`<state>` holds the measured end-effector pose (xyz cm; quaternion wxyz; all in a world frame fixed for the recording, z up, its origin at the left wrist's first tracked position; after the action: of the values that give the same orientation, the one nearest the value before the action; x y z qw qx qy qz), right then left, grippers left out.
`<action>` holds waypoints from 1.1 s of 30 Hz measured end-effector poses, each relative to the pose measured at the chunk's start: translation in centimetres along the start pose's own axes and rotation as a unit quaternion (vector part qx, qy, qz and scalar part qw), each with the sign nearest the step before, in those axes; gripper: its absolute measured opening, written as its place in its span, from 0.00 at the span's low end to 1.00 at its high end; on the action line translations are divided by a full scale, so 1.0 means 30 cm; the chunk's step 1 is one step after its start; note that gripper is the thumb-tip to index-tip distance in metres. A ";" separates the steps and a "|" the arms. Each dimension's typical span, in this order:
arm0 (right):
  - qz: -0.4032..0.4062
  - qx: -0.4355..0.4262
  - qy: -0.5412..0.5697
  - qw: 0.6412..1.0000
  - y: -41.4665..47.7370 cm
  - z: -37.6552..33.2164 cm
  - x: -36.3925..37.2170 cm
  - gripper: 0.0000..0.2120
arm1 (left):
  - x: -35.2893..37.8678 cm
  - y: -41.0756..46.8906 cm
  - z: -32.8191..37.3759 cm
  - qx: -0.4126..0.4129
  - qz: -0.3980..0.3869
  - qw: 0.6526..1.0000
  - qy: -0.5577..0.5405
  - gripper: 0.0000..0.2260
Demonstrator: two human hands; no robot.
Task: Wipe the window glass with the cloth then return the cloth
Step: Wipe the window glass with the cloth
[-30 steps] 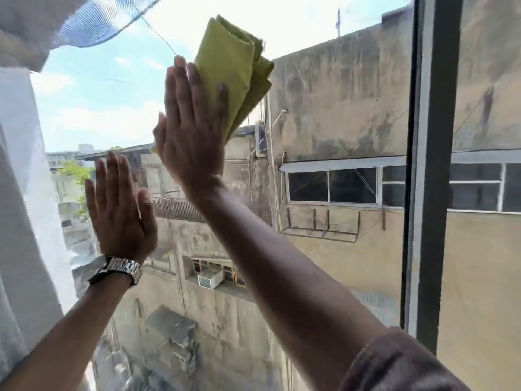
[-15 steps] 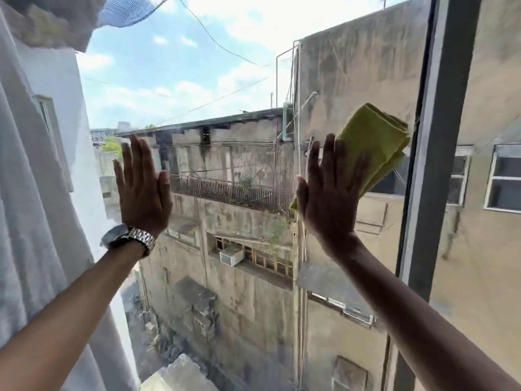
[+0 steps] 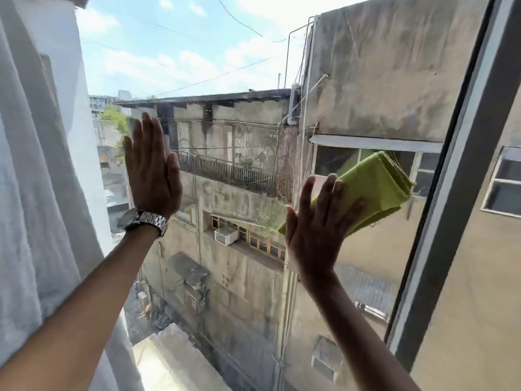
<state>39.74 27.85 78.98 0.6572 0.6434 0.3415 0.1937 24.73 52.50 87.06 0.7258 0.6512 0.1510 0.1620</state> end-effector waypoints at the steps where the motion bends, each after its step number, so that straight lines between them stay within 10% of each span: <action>1: 0.001 -0.002 -0.014 1.000 0.014 0.000 -0.010 0.29 | 0.000 -0.006 -0.001 0.003 -0.005 1.000 0.000 0.25; 10: 0.233 0.013 -0.063 0.970 0.676 -0.081 -0.054 0.17 | 0.038 -0.014 -0.028 0.019 0.012 1.000 0.011 0.25; 19: -0.034 -0.068 -0.010 0.997 -0.017 -0.002 -0.009 0.26 | -0.005 0.008 -0.025 0.013 -0.021 0.999 0.023 0.26; 33: 0.113 -0.109 0.096 0.983 0.873 -0.659 -0.022 0.27 | 0.053 0.004 -0.087 0.042 -0.053 0.998 0.015 0.30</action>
<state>30.33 44.05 105.95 0.6615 0.5807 0.3046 0.3638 25.03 55.54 86.90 0.7033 0.6694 0.2030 0.1268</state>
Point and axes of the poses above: each hand's wrist, its own y-axis towards the middle knuckle, its own x-axis out of the palm, z = x × y, the point moved 2 cm from there along y, towards the middle knuckle, and after that the axes turned 6 degrees about y, right-handed, at the moved point
